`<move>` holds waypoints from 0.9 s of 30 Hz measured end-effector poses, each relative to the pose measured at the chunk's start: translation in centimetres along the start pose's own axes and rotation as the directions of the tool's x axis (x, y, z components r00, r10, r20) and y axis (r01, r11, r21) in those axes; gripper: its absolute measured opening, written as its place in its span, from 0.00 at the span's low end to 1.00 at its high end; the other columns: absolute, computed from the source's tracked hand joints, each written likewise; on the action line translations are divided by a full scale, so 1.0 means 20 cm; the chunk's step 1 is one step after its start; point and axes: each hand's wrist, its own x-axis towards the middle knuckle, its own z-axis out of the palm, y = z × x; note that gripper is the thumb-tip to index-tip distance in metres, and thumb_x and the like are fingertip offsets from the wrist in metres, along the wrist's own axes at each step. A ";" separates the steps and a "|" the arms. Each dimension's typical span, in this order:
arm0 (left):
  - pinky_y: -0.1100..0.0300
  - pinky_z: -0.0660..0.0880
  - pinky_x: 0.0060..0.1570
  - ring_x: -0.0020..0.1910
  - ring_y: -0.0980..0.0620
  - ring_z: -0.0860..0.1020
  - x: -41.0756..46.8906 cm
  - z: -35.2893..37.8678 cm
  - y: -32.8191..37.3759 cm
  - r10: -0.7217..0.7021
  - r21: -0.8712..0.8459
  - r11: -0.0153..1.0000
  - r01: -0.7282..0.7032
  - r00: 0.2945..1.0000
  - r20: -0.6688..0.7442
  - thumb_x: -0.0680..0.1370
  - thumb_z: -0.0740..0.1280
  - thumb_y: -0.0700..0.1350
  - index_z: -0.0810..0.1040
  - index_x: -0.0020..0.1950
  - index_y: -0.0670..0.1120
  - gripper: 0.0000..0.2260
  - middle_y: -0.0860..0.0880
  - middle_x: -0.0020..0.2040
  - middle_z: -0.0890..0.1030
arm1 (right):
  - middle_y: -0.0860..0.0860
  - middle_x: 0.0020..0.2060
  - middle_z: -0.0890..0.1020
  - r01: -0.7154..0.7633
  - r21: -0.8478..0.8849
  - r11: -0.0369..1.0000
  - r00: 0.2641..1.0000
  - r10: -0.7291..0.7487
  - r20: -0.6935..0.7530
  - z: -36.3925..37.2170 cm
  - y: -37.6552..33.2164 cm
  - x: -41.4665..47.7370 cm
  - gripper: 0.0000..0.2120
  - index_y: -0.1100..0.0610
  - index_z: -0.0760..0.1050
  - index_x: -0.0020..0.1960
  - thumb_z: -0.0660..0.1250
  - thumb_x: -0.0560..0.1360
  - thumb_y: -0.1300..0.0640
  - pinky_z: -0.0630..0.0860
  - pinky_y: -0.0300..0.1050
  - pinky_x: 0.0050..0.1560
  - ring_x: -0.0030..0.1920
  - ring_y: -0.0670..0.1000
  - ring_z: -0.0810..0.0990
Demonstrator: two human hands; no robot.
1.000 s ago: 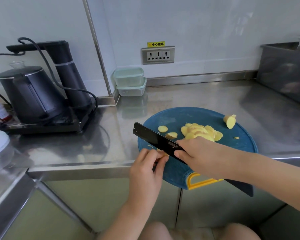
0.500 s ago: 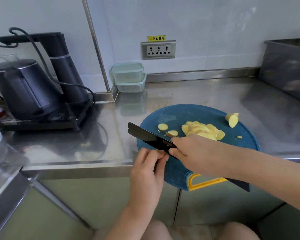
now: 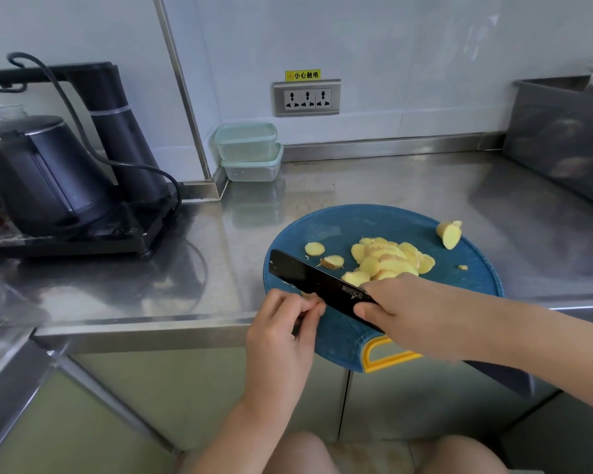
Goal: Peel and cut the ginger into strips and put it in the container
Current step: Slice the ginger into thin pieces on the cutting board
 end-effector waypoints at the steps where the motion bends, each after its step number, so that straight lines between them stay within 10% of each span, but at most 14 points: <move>1: 0.76 0.70 0.41 0.38 0.64 0.74 0.00 0.00 0.00 0.002 -0.002 1.000 -0.002 1.000 -0.002 0.72 0.72 0.39 0.81 0.39 0.41 0.03 0.53 0.39 0.77 | 0.49 0.34 0.69 0.005 -0.010 1.000 1.000 -0.005 -0.007 0.00 -0.01 0.01 0.14 0.54 0.66 0.44 0.50 0.83 0.48 0.62 0.36 0.28 0.31 0.45 0.67; 13: 0.77 0.69 0.39 0.37 0.68 0.73 0.02 0.00 -0.02 -0.070 -0.041 0.997 0.070 0.998 0.007 0.71 0.72 0.39 0.80 0.38 0.42 0.03 0.53 0.38 0.78 | 0.52 0.36 0.72 0.057 0.091 0.994 0.996 -0.050 -0.073 0.03 -0.09 0.14 0.19 0.55 0.65 0.39 0.47 0.83 0.45 0.71 0.43 0.34 0.35 0.50 0.73; 23: 0.75 0.70 0.40 0.37 0.66 0.74 -0.01 0.01 0.00 -0.067 -0.050 0.997 0.066 0.998 -0.021 0.71 0.72 0.40 0.81 0.39 0.42 0.02 0.53 0.39 0.78 | 0.52 0.35 0.72 -0.081 0.044 0.996 0.997 0.080 0.024 -0.01 -0.05 0.02 0.20 0.55 0.63 0.39 0.46 0.83 0.46 0.67 0.35 0.20 0.23 0.47 0.70; 27: 0.76 0.70 0.39 0.36 0.64 0.73 0.00 0.02 0.01 -0.073 -0.051 0.996 0.072 0.997 -0.021 0.71 0.72 0.40 0.81 0.39 0.42 0.02 0.53 0.38 0.78 | 0.52 0.36 0.73 -0.022 0.046 0.999 1.000 0.023 -0.007 -0.01 -0.09 0.13 0.20 0.54 0.64 0.37 0.46 0.84 0.47 0.72 0.44 0.36 0.35 0.52 0.75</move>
